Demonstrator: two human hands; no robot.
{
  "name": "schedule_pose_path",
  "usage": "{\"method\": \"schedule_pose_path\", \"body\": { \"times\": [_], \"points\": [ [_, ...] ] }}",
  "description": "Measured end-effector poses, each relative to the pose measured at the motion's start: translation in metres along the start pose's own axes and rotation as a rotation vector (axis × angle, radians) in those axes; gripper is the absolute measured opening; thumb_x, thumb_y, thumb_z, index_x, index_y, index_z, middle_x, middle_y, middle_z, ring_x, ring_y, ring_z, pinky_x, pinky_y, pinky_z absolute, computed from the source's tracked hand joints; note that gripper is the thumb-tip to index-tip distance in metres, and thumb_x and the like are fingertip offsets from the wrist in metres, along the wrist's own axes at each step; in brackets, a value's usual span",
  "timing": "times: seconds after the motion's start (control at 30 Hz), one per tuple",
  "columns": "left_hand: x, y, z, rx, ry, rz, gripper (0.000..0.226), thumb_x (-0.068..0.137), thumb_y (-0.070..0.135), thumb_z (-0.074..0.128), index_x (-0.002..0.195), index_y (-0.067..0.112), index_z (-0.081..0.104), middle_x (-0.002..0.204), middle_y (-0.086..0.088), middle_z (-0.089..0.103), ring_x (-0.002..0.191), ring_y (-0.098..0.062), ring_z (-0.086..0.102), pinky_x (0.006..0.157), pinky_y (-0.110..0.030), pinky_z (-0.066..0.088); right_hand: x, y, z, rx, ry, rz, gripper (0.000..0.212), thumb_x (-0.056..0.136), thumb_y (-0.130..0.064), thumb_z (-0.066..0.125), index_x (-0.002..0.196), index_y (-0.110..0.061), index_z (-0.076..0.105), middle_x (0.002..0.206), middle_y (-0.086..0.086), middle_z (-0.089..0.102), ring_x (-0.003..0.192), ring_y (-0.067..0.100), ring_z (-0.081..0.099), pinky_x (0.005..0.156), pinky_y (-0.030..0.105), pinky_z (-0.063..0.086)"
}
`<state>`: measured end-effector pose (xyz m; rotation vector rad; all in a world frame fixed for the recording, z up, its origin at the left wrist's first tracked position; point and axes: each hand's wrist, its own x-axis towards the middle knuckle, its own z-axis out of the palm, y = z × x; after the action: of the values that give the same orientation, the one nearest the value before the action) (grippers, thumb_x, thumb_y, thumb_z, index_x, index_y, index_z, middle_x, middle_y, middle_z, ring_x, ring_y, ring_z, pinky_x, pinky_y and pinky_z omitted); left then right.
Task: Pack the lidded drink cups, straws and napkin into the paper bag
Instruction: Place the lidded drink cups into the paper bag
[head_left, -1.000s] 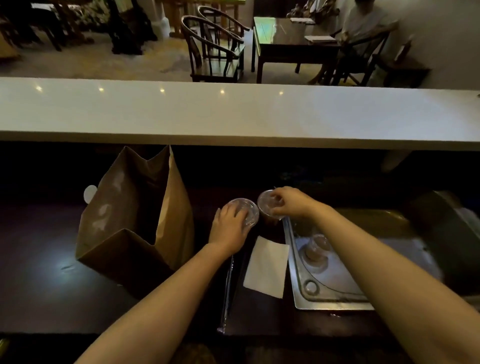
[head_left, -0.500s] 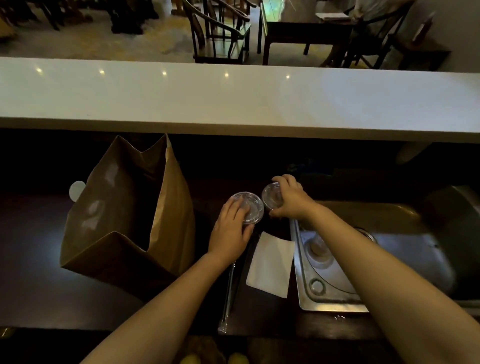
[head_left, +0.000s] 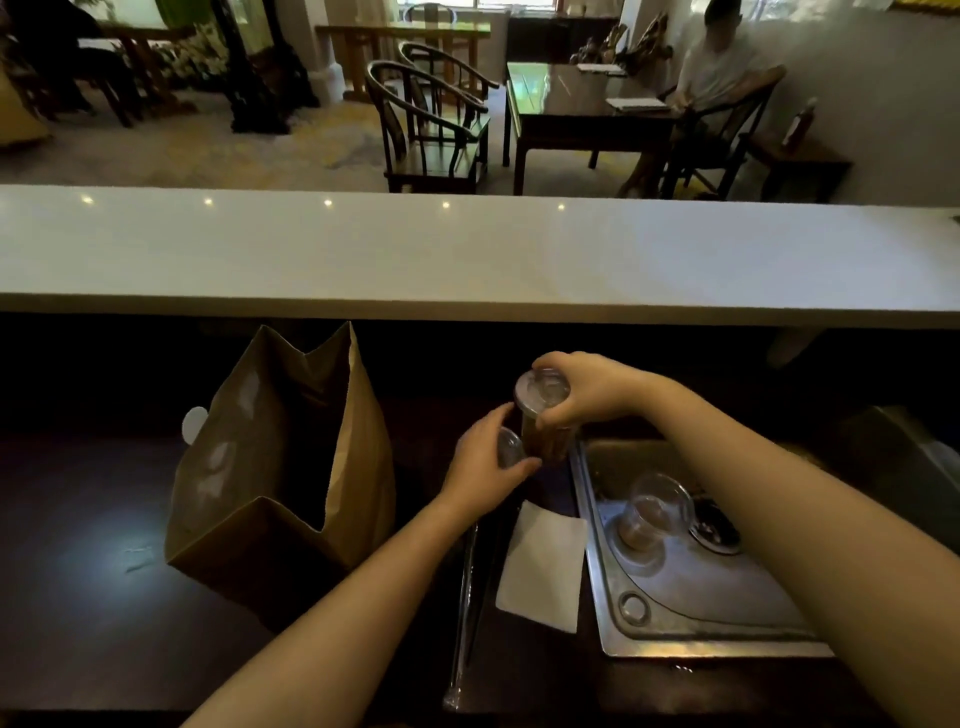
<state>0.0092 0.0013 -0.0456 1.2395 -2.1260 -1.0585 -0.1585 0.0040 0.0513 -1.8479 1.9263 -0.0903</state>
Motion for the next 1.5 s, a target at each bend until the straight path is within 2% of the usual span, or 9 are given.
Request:
{"method": "schedule_pose_path", "body": {
  "times": [0.13,0.4,0.7,0.83,0.97,1.07,1.23,1.4,1.5],
  "points": [
    [0.003,0.032,-0.019,-0.328,-0.022,0.023,0.075,0.074,0.021,0.075,0.139,0.02,0.036,0.131,0.006,0.051,0.121,-0.008,0.047,0.097,-0.021,0.044,-0.018,-0.032,-0.04,-0.002,0.013,-0.11,0.074,0.076,-0.034,0.071,0.139,-0.018,0.036,0.141,0.005,0.045,0.121,0.021,0.048,0.097,0.031,0.043],
    [-0.005,0.076,-0.081,-0.472,0.182,0.075,0.069,0.067,0.017,0.079,0.129,0.018,0.047,0.122,-0.004,0.061,0.111,-0.016,0.059,0.082,-0.019,0.051,-0.042,-0.087,-0.108,0.037,-0.035,-0.217,0.081,0.08,-0.041,0.067,0.146,-0.022,0.024,0.147,0.003,0.037,0.11,0.008,0.038,0.089,0.018,0.036],
    [-0.045,0.105,-0.18,-0.355,0.361,0.05,0.067,0.068,0.018,0.079,0.127,0.021,0.046,0.117,0.003,0.061,0.106,-0.013,0.058,0.087,-0.027,0.052,-0.034,-0.179,-0.153,-0.04,-0.132,-0.384,0.08,0.076,-0.045,0.066,0.144,-0.027,0.027,0.124,-0.003,0.043,0.095,0.008,0.051,0.073,0.016,0.043],
    [-0.066,0.094,-0.228,-0.126,0.242,0.018,0.06,0.072,0.025,0.076,0.123,0.028,0.044,0.098,0.021,0.053,0.088,0.004,0.053,0.072,-0.01,0.044,-0.028,-0.21,-0.137,0.021,-0.11,-0.461,0.078,0.076,-0.041,0.068,0.142,-0.025,0.03,0.124,-0.004,0.043,0.095,0.009,0.051,0.077,0.017,0.045],
    [-0.085,0.054,-0.273,0.018,0.047,-0.082,0.072,0.073,0.026,0.075,0.136,0.026,0.041,0.132,0.004,0.055,0.119,-0.007,0.051,0.103,-0.025,0.041,-0.021,-0.228,-0.1,-0.001,-0.06,-0.545,0.08,0.076,-0.041,0.07,0.143,-0.021,0.03,0.122,-0.011,0.037,0.11,0.008,0.04,0.089,0.02,0.036],
    [-0.083,0.018,-0.289,0.116,0.033,-0.209,0.081,0.074,0.029,0.074,0.143,0.023,0.031,0.144,-0.006,0.045,0.131,-0.016,0.044,0.111,-0.035,0.036,-0.013,-0.238,-0.078,-0.004,-0.065,-0.559,0.082,0.075,-0.042,0.071,0.142,-0.019,0.031,0.141,-0.002,0.04,0.114,0.009,0.038,0.092,0.023,0.034],
    [-0.066,-0.012,-0.263,0.226,0.02,-0.345,0.068,0.08,0.027,0.066,0.14,0.015,0.037,0.131,-0.011,0.056,0.117,-0.024,0.055,0.095,-0.031,0.046,-0.004,-0.246,-0.045,-0.063,-0.023,-0.548,0.086,0.071,-0.041,0.076,0.141,-0.017,0.032,0.138,0.005,0.042,0.114,0.013,0.041,0.093,0.023,0.036],
    [-0.068,-0.019,-0.25,0.287,0.148,-0.363,0.031,0.073,0.017,0.059,0.103,0.013,0.063,0.098,-0.008,0.069,0.092,-0.025,0.064,0.079,-0.036,0.053,-0.002,-0.235,-0.019,-0.084,-0.021,-0.48,0.092,0.067,-0.047,0.076,0.141,-0.022,0.029,0.135,0.004,0.041,0.113,0.014,0.043,0.091,0.023,0.039],
    [-0.083,-0.021,-0.247,0.243,0.233,-0.346,0.046,0.074,0.018,0.06,0.12,0.019,0.057,0.101,-0.007,0.069,0.096,-0.025,0.064,0.084,-0.039,0.053,-0.004,-0.229,-0.005,-0.112,-0.021,-0.42,0.098,0.063,-0.051,0.076,0.143,-0.027,0.023,0.136,0.003,0.036,0.12,0.018,0.042,0.098,0.03,0.045]
  ]
}}
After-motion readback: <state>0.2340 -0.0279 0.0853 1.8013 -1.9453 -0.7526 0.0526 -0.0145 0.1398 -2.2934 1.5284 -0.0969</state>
